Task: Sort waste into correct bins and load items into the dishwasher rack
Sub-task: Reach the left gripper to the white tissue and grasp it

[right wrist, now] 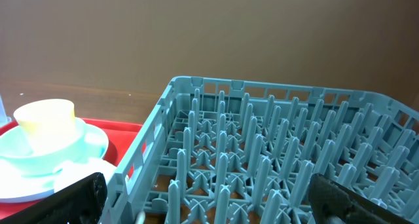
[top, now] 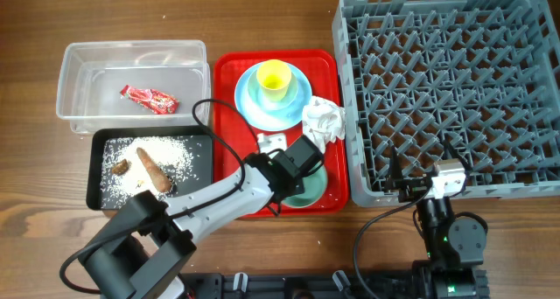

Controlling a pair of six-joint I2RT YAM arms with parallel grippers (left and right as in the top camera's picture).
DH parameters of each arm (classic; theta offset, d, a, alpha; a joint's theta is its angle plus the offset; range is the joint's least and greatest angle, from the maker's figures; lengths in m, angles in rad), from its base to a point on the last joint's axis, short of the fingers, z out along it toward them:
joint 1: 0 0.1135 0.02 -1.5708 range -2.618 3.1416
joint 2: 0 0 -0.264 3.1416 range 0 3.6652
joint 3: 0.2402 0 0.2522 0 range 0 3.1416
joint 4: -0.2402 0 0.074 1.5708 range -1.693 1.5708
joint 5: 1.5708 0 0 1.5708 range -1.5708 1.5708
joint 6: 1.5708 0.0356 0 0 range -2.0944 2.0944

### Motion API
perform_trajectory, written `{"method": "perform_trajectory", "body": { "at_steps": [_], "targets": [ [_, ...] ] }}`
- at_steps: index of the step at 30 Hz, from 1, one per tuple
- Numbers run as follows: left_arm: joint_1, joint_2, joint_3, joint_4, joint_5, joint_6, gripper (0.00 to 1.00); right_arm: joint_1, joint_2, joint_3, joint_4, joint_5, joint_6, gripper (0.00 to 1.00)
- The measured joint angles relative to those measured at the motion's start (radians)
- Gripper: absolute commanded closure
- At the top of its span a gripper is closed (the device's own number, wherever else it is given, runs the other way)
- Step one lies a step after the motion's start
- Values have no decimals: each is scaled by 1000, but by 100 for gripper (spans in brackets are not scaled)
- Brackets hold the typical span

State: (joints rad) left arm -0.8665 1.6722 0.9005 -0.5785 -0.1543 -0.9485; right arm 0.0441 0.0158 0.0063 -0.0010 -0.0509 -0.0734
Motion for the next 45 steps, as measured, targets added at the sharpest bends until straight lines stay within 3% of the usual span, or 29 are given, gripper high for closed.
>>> {"method": "perform_trajectory", "body": {
  "at_steps": [5, 11, 18, 19, 21, 25, 30, 36, 45],
  "targets": [
    [48, 0, -1, -85, -58, 0, 96, 0, 0, 0, 0, 0, 0, 0],
    [135, -42, -2, -297, -201, 1, 94, 0, 0, 0, 0, 0, 0, 0],
    [143, -153, 39, -314, -240, 23, 73, 0, 0, 0, 0, 0, 0, 0],
    [143, -175, 67, -310, -233, 23, 67, 0, 0, 0, 0, 0, 0, 0],
    [143, -224, 123, -241, -191, 21, 57, 0, 0, 0, 0, 0, 0, 0],
    [132, -285, 181, 61, -9, 23, 52, 0, 0, 0, 0, 0, 0, 0],
    [106, -146, 181, 290, 15, 22, 47, 0, 0, 0, 0, 0, 0, 0],
    [106, 31, 181, 402, 22, 21, 43, 0, 0, 0, 0, 0, 0, 0],
    [106, 158, 181, 431, 22, -10, 43, 0, 0, 0, 0, 0, 0, 0]
  ]
}}
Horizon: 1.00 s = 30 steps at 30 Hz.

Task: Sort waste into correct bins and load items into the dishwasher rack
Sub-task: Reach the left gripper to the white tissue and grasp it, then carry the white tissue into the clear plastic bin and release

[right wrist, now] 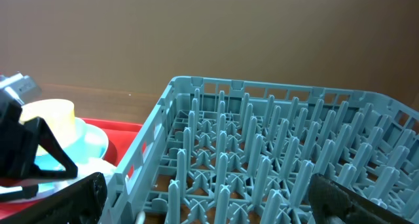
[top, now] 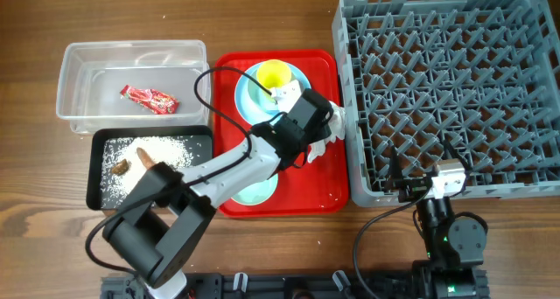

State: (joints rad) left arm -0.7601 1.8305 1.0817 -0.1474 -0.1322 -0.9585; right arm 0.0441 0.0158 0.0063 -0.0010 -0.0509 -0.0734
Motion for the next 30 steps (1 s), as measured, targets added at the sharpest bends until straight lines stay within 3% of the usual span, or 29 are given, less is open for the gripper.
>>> {"method": "perform_trajectory", "body": {
  "at_steps": [11, 17, 19, 21, 30],
  "targets": [
    [-8, 90, 0, 34, 0, -58, 46, 0, 0, 0, 0, 0, 0, 0],
    [-21, 103, 0, 36, 1, -72, 62, 0, 0, 0, 0, 0, 0, 0],
    [-25, 103, 0, 25, 0, -73, 75, 0, 0, 0, 0, 0, 0, 0],
    [-25, 104, 0, 10, 1, -74, 96, 0, 0, 0, 0, 0, 0, 0],
    [-24, 103, 0, -27, 81, -60, 96, 0, 0, 0, 0, 0, 0, 0]
  ]
}}
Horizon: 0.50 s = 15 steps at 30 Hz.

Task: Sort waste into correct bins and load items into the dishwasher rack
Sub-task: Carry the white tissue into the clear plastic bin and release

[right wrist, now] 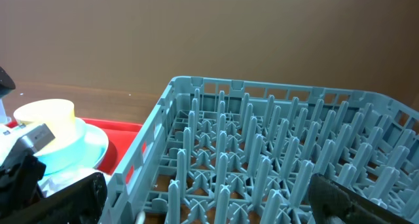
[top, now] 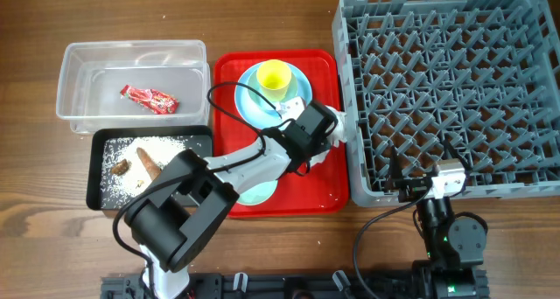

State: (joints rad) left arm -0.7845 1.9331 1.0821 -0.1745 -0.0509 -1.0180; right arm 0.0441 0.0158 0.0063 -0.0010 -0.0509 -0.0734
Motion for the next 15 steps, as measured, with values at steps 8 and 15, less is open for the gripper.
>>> {"method": "perform_trajectory", "body": {
  "at_steps": [8, 15],
  "targets": [
    [10, -210, 0, -95, 20, 25, 96, 0, 0, 0, 0, 0, 0, 0],
    [116, -442, 0, -193, 22, 29, 96, 0, 0, 0, 0, 0, 0, 0]
  ]
}}
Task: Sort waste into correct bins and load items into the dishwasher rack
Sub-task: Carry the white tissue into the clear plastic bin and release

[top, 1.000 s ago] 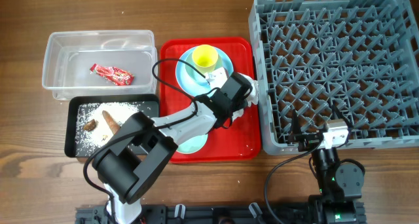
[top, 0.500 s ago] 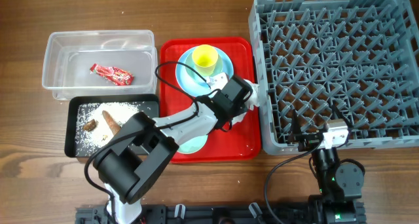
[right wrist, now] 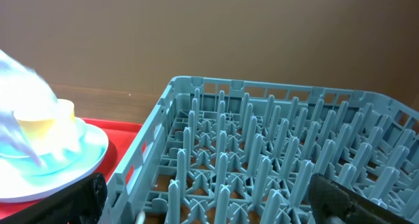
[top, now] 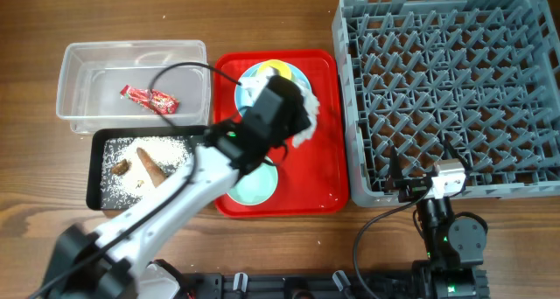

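Note:
My left gripper (top: pixel 293 115) hangs high over the back of the red tray (top: pixel 325 172), shut on a crumpled white napkin (top: pixel 306 126). In the right wrist view the napkin is a white blur (right wrist: pixel 18 86). Under it, a blue plate (top: pixel 254 72) carries a yellow cup (right wrist: pixel 51 116), mostly hidden from above by the arm. A teal bowl (top: pixel 254 185) sits at the tray's front. My right gripper (right wrist: pixel 209 204) rests open at the near edge of the grey dishwasher rack (top: pixel 446 80), nothing between its fingers.
A clear bin (top: pixel 87 63) at the back left holds a red wrapper (top: pixel 149 98). In front of it a black tray (top: pixel 93 170) holds rice and brown food scraps (top: pixel 153 170). The left arm's cable loops over the clear bin's right side.
My left gripper was low on the napkin at the tray's right edge. Now it is raised and further left, over the plate, with the napkin lifted in it. The right arm has not moved.
First my left gripper was over the teal bowl at the tray's front, with the napkin lying beside the plate. Then it was at the napkin, then low on it by the rack. Now the napkin hangs in it above the tray.

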Controlling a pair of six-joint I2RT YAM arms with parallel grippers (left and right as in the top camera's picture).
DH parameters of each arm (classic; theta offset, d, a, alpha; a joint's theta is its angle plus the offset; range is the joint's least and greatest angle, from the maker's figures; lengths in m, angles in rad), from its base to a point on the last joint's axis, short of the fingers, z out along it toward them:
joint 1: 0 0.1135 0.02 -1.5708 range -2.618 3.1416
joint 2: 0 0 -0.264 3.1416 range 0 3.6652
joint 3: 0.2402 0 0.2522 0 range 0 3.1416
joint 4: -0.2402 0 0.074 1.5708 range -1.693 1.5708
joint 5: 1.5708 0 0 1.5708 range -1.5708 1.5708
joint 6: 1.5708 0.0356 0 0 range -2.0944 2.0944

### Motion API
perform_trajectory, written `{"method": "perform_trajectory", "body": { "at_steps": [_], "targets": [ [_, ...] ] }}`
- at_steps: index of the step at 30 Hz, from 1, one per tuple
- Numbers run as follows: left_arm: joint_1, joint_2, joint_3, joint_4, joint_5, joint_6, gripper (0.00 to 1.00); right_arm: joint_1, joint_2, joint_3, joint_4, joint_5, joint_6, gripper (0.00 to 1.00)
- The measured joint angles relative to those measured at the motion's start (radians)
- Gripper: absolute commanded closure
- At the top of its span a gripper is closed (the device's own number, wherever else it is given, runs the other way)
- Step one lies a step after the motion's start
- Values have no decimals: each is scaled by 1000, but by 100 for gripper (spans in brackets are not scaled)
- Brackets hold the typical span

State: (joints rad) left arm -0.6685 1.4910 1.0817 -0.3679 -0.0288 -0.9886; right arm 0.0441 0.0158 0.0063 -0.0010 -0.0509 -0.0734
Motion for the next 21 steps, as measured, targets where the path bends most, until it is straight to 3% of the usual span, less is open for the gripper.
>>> {"method": "perform_trajectory", "body": {
  "at_steps": [5, 11, 17, 21],
  "targets": [
    [231, -126, 0, -32, 0, 31, 96, 0, 0, 0, 0, 0, 0, 0],
    [497, -146, 0, -37, -4, 45, 96, 0, 0, 0, 0, 0, 0, 0],
    [660, -27, 0, -53, -18, 48, 96, 0, 0, 0, 0, 0, 0, 0],
    [716, 94, 0, 27, -25, 50, 96, 0, 0, 0, 0, 0, 0, 0]
  ]
}}
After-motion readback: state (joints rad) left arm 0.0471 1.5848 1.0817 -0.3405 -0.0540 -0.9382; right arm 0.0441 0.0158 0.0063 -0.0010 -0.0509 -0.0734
